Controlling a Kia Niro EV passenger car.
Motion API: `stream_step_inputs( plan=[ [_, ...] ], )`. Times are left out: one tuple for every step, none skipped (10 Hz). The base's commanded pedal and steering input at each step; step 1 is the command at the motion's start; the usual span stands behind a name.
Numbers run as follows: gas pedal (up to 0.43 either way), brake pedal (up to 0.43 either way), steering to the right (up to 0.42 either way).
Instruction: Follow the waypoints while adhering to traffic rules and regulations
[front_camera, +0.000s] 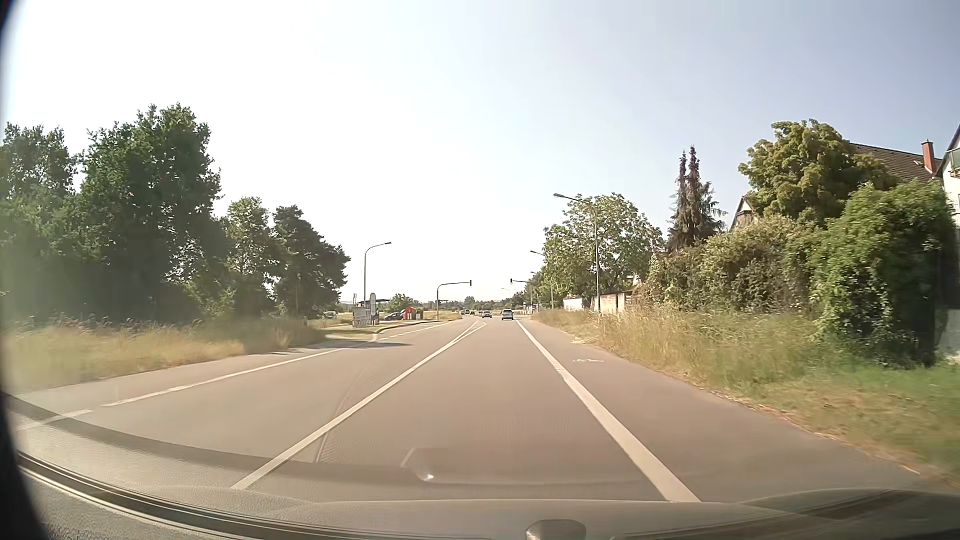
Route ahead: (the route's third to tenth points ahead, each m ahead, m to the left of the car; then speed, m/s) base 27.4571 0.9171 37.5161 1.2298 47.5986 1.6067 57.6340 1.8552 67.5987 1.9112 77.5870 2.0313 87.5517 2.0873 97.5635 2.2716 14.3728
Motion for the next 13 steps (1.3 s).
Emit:
stream_step_inputs(
  plan=[
    [0.059,0.030,-0.001],
    [0.059,0.030,0.000],
    [0.059,0.030,0.000],
    [0.059,0.030,0.000],
    [0.059,0.030,0.000],
    [0.059,0.030,-0.001],
    [0.059,0.030,-0.001],
    [0.059,0.024,0.000],
    [0.059,0.030,-0.001],
    [0.059,0.030,0.000],
    [0.059,0.030,0.000],
    [0.059,0.024,0.000],
    [0.059,0.024,0.000]
  ],
)
